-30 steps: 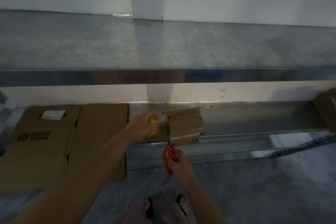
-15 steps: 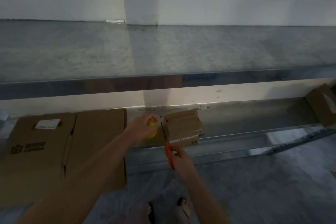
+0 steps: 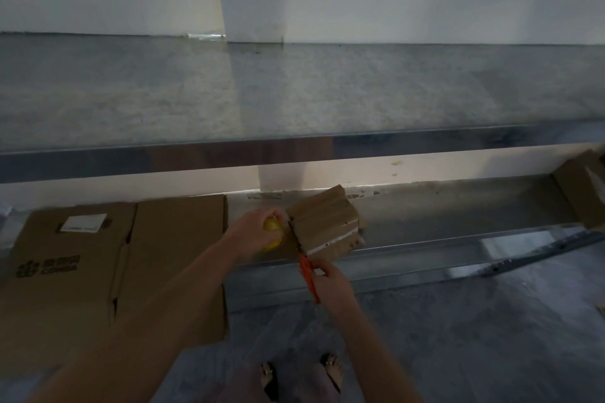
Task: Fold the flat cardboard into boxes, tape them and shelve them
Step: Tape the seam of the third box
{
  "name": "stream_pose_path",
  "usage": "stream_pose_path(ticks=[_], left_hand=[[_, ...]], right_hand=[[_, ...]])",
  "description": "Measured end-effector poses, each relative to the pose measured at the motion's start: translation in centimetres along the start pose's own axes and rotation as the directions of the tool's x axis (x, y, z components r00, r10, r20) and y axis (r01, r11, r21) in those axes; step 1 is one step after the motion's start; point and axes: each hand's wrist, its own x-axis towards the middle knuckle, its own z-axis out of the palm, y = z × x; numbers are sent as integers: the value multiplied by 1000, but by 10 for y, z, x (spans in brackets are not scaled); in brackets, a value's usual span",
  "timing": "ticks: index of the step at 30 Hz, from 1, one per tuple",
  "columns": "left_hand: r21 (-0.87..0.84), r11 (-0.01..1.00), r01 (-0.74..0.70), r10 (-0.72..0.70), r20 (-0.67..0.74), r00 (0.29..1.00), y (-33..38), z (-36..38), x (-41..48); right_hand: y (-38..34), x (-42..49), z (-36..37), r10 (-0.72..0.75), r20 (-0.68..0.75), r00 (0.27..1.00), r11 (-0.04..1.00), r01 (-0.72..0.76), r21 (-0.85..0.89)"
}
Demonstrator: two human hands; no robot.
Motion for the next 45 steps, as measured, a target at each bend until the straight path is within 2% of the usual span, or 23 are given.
stream_pose_path(ticks=[4,9,19,26,30,33,38,43,45], left_hand=[[-4,1000,-1,1,-23,1000,2,1,-1],[16,1000,12,-11,-37,999,2,2,-5],[35,999,1,0,-33,999,4,2,-8],[30,1000,-9,10,-42,999,10,1,-11],[20,1000,-8,9,-50,999,11,2,-14],[28,1000,-10,11,-53,999,12,3,-15],[81,997,9,-4,-59,998,12,2,-17],[118,992,50,-37,-106,994,7,-6,-19],[129,989,71,-58,-108,992,5,-8,-20]], right_hand=[[2,5,-4,47,67,997,998,-44,-39],[-4,6,-5,106,181,978,993,-115,36],[7,10,-18,63,67,996,996,-67,63],[6,13,-18,55,121,991,998,-52,-31],[9,10,-21,13,39,999,998,-11,-61],[10,7,-23,-75,-39,996,981,67,-179],[10,15,-28,-19,17,1000,961,24,-276],[16,18,-32,33,65,997,983,-21,-184],[18,18,-31,6,87,996,985,9,-171]])
